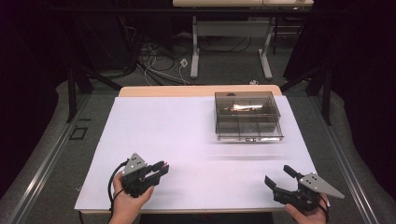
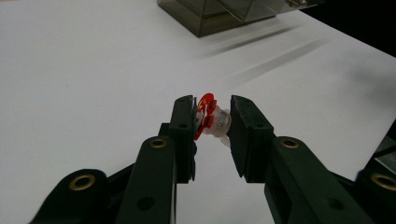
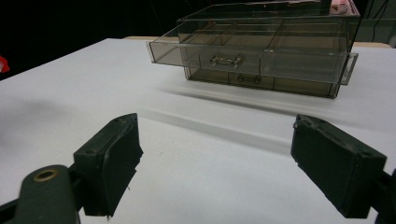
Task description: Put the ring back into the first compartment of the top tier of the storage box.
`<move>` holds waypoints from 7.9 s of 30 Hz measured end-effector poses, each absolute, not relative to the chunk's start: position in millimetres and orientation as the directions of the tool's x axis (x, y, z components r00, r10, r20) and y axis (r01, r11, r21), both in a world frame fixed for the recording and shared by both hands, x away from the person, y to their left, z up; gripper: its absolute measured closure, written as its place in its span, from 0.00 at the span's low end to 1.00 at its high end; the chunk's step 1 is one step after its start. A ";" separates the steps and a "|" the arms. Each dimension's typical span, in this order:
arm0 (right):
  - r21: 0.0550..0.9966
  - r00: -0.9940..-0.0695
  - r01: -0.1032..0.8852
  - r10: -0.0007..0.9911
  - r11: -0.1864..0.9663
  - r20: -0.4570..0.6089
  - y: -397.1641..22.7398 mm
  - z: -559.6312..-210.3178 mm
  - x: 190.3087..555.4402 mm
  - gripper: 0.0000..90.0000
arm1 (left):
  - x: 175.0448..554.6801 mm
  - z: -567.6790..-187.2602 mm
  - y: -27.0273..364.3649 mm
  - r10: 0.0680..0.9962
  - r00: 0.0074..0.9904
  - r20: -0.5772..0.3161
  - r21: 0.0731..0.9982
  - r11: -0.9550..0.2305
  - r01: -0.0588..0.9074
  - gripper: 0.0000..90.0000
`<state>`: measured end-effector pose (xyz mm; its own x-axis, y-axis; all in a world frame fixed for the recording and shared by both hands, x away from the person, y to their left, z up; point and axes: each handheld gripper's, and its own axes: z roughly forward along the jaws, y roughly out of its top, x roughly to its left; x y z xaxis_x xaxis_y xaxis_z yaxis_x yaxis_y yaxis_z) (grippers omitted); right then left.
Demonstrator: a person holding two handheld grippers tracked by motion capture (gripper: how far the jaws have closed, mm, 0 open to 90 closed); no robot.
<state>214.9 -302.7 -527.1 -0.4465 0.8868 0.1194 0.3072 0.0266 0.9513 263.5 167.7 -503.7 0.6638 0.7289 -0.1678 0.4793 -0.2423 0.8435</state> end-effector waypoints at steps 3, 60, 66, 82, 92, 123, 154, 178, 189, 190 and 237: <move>0.951 -0.446 0.309 0.887 0.028 0.119 -302.6 -527.3 214.9 0.17 | 263.2 -504.8 159.5 0.712 0.684 -0.161 0.837 -0.269 0.477 0.80; 0.949 -0.449 0.315 0.883 0.015 0.135 -300.8 -527.0 213.4 0.17 | 307.0 -446.4 72.7 0.614 0.782 -0.109 0.852 -0.347 0.391 0.80; 0.949 -0.449 0.314 0.883 0.015 0.135 -300.7 -527.0 213.0 0.17 | 314.9 -439.5 59.9 0.614 0.783 -0.096 0.849 -0.360 0.387 0.80; 0.948 -0.451 0.317 0.882 0.015 0.137 -300.2 -527.2 213.0 0.17 | 337.8 -430.0 30.8 0.625 0.777 -0.074 0.848 -0.371 0.379 0.80; 0.949 -0.453 0.316 0.880 0.012 0.140 -300.6 -527.2 212.7 0.17 | 352.6 -432.6 19.6 0.639 0.765 -0.079 0.837 -0.374 0.400 0.80; 0.949 -0.464 0.314 0.876 0.022 0.133 -301.8 -527.8 212.9 0.17 | 389.2 -441.6 -19.2 0.689 0.720 -0.083 0.813 -0.371 0.448 0.80; 0.948 -0.477 0.317 0.868 0.023 0.138 -300.4 -528.5 213.8 0.17 | 410.4 -472.7 -29.1 0.747 0.641 -0.176 0.778 -0.294 0.555 0.80; 0.949 -0.476 0.315 0.868 0.019 0.141 -300.3 -528.2 213.7 0.17 | 411.2 -475.8 -31.4 0.743 0.646 -0.172 0.792 -0.286 0.540 0.66; 0.948 -0.472 0.318 0.870 0.017 0.142 -302.1 -529.1 214.3 0.17 | 408.0 -473.1 -34.0 0.733 0.663 -0.152 0.820 -0.281 0.499 0.53; 0.947 -0.466 0.319 0.873 0.018 0.141 -302.6 -528.9 214.3 0.17 | 408.1 -473.0 -34.2 0.733 0.664 -0.148 0.821 -0.283 0.495 0.52; 0.947 -0.474 0.319 0.871 0.031 0.131 -299.5 -529.3 216.5 0.17 | 370.5 -436.6 41.6 0.653 0.747 -0.127 0.854 -0.310 0.416 0.13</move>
<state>216.5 -299.5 -529.3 -0.4744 0.8705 0.1309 0.3188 0.0312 0.9473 370.5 41.6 -436.6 0.7467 0.6530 -0.1266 0.4165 -0.3105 0.8545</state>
